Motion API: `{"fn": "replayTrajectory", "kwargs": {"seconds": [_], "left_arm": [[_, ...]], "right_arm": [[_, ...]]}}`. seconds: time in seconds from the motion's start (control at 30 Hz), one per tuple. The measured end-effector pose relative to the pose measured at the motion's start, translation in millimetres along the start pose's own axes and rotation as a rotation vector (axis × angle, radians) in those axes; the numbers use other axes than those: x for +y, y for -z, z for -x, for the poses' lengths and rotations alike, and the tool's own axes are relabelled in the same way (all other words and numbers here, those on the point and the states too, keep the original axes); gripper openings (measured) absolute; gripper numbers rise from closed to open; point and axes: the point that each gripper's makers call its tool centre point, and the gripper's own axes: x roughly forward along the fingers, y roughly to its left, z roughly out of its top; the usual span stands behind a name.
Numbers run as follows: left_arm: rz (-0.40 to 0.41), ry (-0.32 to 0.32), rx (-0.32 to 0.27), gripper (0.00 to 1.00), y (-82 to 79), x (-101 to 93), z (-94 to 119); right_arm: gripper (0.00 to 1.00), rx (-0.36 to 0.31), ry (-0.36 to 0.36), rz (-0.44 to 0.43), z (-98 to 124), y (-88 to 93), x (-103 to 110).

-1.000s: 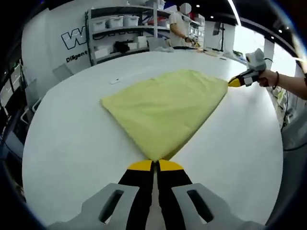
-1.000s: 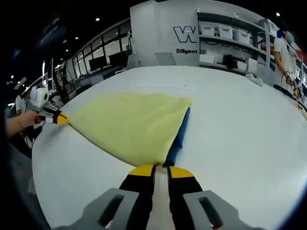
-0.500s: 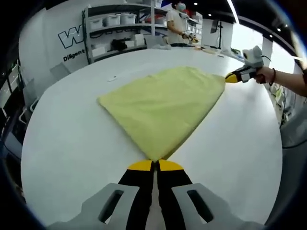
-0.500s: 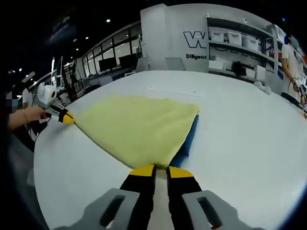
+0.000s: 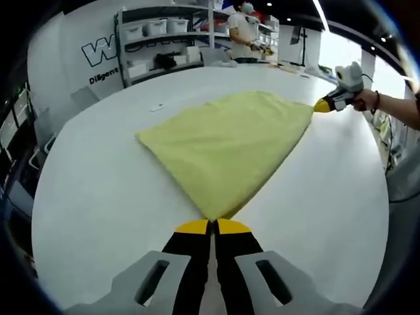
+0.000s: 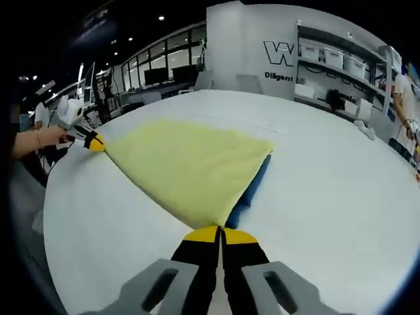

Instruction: Fold the garment on the visible template until the final outline fits inside the template.

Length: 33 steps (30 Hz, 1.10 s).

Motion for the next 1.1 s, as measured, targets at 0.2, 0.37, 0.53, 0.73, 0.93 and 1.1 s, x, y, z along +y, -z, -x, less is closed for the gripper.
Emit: {"fn": "replayTrajectory", "kwargs": {"seconds": [0.2,0.37,0.53,0.73,0.93,1.1], "left_arm": [[-0.011,-0.003,0.005,0.00,1.1,1.6,1],[-0.023,-0.005,0.018,0.00,4.3,0.3,5],[-0.034,-0.004,0.029,0.00,10.0,-2.9,11],[-0.047,0.006,0.045,0.00,21.6,-9.8,21],[-0.050,0.003,0.061,0.00,28.4,-14.1,30],[-0.069,0.005,0.080,0.00,36.6,-19.4,38]], "right_arm": [[0.00,0.037,-0.036,0.044,2,2.8,4],[0.00,0.065,-0.049,0.058,3,8.2,13],[0.00,0.082,-0.059,0.057,7,14.4,18],[0.00,0.095,-0.069,0.044,14,21.8,29],[0.00,0.120,-0.079,0.044,18,32.5,43],[0.00,0.122,-0.074,0.044,24,34.9,49]]}}
